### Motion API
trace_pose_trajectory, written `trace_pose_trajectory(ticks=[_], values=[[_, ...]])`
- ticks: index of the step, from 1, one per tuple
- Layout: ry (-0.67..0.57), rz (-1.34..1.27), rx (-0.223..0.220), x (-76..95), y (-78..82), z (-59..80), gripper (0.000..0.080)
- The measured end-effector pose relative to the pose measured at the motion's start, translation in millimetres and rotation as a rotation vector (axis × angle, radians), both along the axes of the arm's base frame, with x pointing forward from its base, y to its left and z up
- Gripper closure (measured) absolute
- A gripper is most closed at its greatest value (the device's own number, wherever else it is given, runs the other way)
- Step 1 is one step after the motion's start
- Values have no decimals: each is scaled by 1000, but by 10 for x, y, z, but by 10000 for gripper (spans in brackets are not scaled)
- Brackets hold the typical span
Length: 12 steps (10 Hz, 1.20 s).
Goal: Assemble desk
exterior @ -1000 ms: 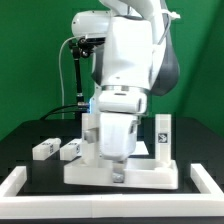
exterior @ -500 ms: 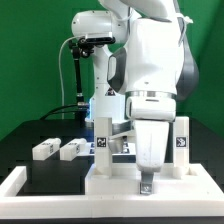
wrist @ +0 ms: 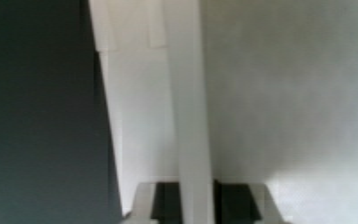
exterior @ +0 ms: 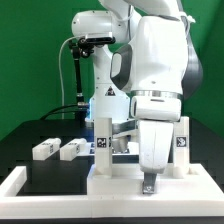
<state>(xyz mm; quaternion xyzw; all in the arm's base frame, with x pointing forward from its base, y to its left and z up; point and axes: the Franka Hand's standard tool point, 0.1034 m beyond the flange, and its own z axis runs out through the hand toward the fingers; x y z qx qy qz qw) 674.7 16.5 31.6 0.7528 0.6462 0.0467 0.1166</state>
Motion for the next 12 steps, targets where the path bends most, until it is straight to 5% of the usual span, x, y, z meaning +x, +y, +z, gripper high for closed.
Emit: trace_pose_trajectory(ticks=[2, 4, 5, 6, 7, 12], values=[[2, -1, -1, -5, -7, -7, 738], [2, -1, -1, -6, -12, -9, 423], [2, -2, -1, -6, -14, -10, 423], [2, -2, -1, -6, -15, -11, 232], [2, -2, -1, -7, -17, -11, 175], [3, -3, -1, -7, -22, -13, 150]])
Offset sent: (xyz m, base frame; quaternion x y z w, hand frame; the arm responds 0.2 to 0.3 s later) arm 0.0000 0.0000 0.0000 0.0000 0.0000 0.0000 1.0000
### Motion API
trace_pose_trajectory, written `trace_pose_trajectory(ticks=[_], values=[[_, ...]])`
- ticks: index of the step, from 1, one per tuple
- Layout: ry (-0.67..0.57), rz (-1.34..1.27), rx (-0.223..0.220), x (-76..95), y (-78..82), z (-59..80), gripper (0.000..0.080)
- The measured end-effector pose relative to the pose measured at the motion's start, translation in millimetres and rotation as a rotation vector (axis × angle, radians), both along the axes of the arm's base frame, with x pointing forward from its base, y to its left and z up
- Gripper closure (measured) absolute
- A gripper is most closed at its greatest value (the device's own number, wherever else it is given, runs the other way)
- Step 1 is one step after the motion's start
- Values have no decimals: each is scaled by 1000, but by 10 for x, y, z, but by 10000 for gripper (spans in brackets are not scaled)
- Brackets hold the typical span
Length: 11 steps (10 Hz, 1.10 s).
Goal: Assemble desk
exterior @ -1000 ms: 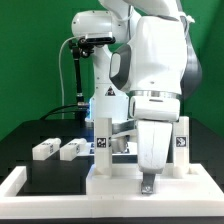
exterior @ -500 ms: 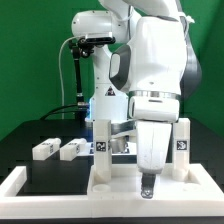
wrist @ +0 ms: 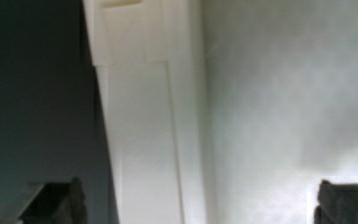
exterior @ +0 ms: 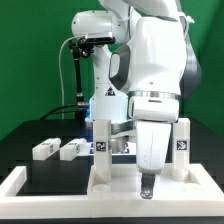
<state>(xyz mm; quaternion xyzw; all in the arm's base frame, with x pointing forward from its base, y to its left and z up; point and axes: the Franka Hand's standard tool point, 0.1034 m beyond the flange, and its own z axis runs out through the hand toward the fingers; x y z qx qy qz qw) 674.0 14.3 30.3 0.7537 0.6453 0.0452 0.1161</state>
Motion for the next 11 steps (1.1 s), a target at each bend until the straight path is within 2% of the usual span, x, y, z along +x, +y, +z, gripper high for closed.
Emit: trace_pose_trajectory(ticks=[1, 2, 4, 5, 10, 11], values=[[-1, -1, 0, 4, -10, 10, 150], [-1, -10, -8, 5, -95, 157, 150], [14, -70, -13, -93, -239, 598, 150], [-5, -94, -7, -83, -234, 751, 150], [-43, -398, 64, -84, -220, 724, 150], [-47, -454, 89, -120, -382, 821, 150]])
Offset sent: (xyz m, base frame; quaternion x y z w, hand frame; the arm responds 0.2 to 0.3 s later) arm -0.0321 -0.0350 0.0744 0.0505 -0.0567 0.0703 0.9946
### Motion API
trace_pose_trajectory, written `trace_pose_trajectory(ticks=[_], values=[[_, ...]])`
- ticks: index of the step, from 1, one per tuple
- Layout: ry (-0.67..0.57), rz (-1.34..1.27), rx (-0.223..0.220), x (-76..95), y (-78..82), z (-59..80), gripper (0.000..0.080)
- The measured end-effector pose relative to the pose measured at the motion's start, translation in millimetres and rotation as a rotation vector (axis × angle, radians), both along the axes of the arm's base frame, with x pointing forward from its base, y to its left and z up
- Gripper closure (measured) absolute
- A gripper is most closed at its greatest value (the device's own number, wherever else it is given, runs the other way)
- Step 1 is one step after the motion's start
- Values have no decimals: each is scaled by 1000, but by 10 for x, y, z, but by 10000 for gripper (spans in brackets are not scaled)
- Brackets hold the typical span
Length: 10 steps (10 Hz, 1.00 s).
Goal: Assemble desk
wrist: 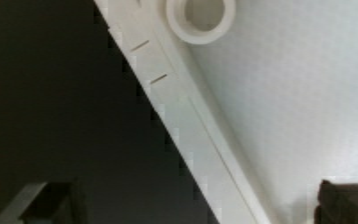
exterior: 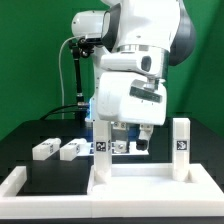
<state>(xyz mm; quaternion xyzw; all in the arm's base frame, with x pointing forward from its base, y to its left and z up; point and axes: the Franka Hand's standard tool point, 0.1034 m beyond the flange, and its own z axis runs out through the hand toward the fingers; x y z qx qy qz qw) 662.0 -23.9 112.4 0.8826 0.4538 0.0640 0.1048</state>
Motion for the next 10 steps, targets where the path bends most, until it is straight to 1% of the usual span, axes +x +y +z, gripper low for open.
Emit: trace_pose_trajectory(ticks=[1, 2, 3, 4, 6, 8, 9, 10], values=[[-6, -87, 34, -109, -251, 122, 150], [-2, -120, 40, -191, -414, 186, 150], [-9, -172, 52, -281, -617, 253, 150], [-17, -227, 63, -402, -781, 272, 150], [-27, -359, 93, -402, -734, 242, 150], [-39, -476, 123, -408, -735, 223, 150], [-39, -546, 143, -455, -773, 177, 150], [-37, -591, 157, -561, -887, 143, 150]])
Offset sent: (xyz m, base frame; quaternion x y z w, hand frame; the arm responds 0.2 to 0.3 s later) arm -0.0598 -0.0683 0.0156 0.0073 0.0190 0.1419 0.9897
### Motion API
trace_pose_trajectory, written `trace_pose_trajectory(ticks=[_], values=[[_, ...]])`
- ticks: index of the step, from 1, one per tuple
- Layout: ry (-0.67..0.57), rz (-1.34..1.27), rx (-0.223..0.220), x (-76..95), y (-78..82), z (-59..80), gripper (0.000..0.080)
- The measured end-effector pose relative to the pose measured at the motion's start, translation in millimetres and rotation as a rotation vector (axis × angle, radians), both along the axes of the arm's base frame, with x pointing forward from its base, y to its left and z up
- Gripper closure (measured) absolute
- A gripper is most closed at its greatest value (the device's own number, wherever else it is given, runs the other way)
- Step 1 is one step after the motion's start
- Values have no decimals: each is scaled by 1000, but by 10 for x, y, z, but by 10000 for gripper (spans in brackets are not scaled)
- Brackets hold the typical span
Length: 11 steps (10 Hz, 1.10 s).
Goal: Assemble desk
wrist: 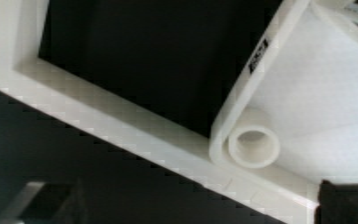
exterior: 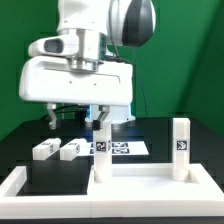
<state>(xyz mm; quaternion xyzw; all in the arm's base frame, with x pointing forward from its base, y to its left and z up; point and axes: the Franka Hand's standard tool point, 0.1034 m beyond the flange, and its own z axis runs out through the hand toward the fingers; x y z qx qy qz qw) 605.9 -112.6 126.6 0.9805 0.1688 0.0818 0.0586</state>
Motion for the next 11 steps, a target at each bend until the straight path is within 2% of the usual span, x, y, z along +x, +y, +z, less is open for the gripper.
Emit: trace_pose_trajectory(ticks=[2, 3, 4, 7, 9, 10, 11], values=[[4, -107, 32, -387, -303, -73, 150], [1, -196, 58, -491, -418, -68, 150], [-8, -330, 105, -532, -448, -78, 150], [-1, -335, 110, -538, -430, -93, 150], [50, -415, 144, -786, -646, -132, 150], [163, -480, 188, -1010, -728, -175, 150], [282, -544, 235, -1083, -702, -128, 150]])
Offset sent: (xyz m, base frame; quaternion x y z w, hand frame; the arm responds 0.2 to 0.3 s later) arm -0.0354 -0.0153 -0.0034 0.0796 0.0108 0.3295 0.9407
